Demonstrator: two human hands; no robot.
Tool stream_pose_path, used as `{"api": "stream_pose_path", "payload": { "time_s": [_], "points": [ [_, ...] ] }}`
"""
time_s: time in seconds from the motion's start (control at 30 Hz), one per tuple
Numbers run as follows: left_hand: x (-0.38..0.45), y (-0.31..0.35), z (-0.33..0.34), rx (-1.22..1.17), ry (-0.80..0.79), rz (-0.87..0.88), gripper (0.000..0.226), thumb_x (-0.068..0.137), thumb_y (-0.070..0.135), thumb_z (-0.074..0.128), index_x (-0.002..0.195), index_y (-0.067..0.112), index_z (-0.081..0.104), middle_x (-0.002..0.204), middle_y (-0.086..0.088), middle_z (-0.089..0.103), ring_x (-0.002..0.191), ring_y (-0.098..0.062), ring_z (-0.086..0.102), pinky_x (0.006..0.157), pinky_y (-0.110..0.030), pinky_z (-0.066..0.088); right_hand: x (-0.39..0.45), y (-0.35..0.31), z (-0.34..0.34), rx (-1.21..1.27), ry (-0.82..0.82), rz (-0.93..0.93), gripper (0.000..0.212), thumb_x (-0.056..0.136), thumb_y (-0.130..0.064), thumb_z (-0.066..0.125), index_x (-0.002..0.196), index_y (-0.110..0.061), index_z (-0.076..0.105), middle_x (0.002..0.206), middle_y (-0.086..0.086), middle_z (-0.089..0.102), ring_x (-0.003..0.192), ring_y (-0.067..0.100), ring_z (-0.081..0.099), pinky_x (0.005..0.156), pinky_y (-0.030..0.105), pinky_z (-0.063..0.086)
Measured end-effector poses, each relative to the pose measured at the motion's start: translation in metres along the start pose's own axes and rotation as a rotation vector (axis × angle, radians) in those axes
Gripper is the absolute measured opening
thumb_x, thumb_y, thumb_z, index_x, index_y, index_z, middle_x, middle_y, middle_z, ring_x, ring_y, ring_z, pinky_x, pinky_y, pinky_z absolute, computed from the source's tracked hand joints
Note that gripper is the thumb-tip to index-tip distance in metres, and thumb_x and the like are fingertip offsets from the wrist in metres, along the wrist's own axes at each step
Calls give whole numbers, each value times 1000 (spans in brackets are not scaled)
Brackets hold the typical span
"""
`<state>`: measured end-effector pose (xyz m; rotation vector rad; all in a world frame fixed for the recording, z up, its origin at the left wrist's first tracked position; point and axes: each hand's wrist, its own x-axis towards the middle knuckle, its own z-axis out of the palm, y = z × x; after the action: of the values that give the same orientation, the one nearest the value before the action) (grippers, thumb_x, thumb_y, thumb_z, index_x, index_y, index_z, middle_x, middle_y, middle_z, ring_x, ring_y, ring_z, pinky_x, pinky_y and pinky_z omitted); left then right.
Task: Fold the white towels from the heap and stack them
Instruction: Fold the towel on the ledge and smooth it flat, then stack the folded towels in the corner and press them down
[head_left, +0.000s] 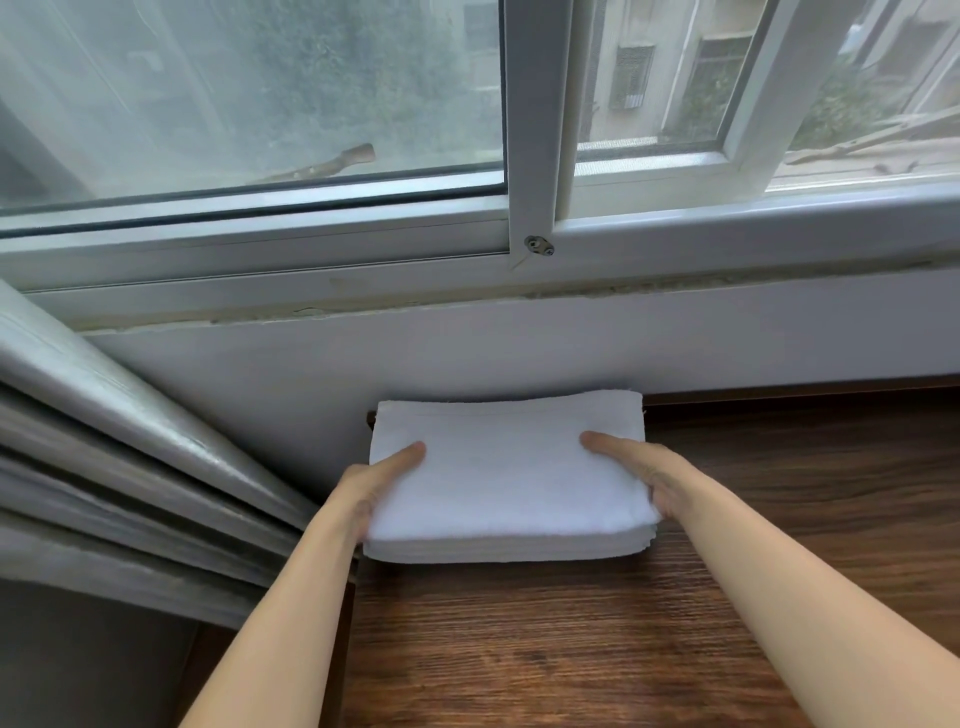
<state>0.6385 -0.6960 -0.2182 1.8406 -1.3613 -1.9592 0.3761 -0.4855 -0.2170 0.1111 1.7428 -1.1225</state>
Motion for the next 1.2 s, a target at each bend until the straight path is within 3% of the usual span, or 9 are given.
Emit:
{"api": "stream_pose_path", "payload": {
  "time_s": [0.1,0.37,0.5,0.63,0.73,0.9,1.03,1.2],
  "points": [
    [-1,0,0,8,0,9,62,66,42,94,106,4,65,99,-16,77,88,-36,76,83,-50,62,2,1,-3,-24,-13,-31,68,62,-43,97,114,-12,67,106,13,77,95,34,74,79,48,63],
    [0,-5,-5,-87,32,44,57,68,31,94,106,-1,66,100,-18,76,85,-35,75,67,-39,61,-6,3,-2,-72,-85,-57,62,64,-32,97,115,-9,69,96,12,81,89,33,78,80,51,64],
    [-1,-9,-9,-137,20,19,66,64,33,96,111,-1,64,106,-20,74,93,-39,74,82,-52,61,-12,2,-3,-87,-132,-98,54,73,-28,92,118,-11,68,94,6,81,85,26,79,69,40,64],
    [-10,-9,-9,42,-23,172,57,75,43,87,113,5,66,102,-15,77,90,-35,76,81,-48,62,-18,6,-14,-67,-154,-131,66,71,-28,92,128,-16,62,107,7,80,92,26,79,73,40,64],
    [-29,-2,2,145,-113,304,38,87,43,76,113,16,66,100,-7,79,86,-26,78,75,-41,61,-31,6,-31,-43,-151,-192,53,80,-24,87,127,-16,63,106,6,80,92,25,79,73,36,63],
    [-60,16,46,218,-179,477,23,91,37,76,106,21,71,100,-1,80,92,-23,77,86,-46,61,-63,12,-86,28,-93,-289,47,84,-25,83,127,-17,64,108,6,80,96,25,78,76,36,62],
    [-80,36,99,296,-171,572,50,77,55,82,110,19,70,104,1,78,90,-18,76,84,-45,62,-95,16,-144,102,10,-369,44,86,-21,81,127,-15,66,111,9,79,100,28,77,87,42,62],
    [-124,67,186,371,-269,688,51,75,57,83,108,19,71,103,2,77,91,-17,75,77,-38,61,-142,22,-230,208,163,-424,48,82,-18,84,126,-11,69,114,11,78,103,30,76,97,48,59]
  ]
}}
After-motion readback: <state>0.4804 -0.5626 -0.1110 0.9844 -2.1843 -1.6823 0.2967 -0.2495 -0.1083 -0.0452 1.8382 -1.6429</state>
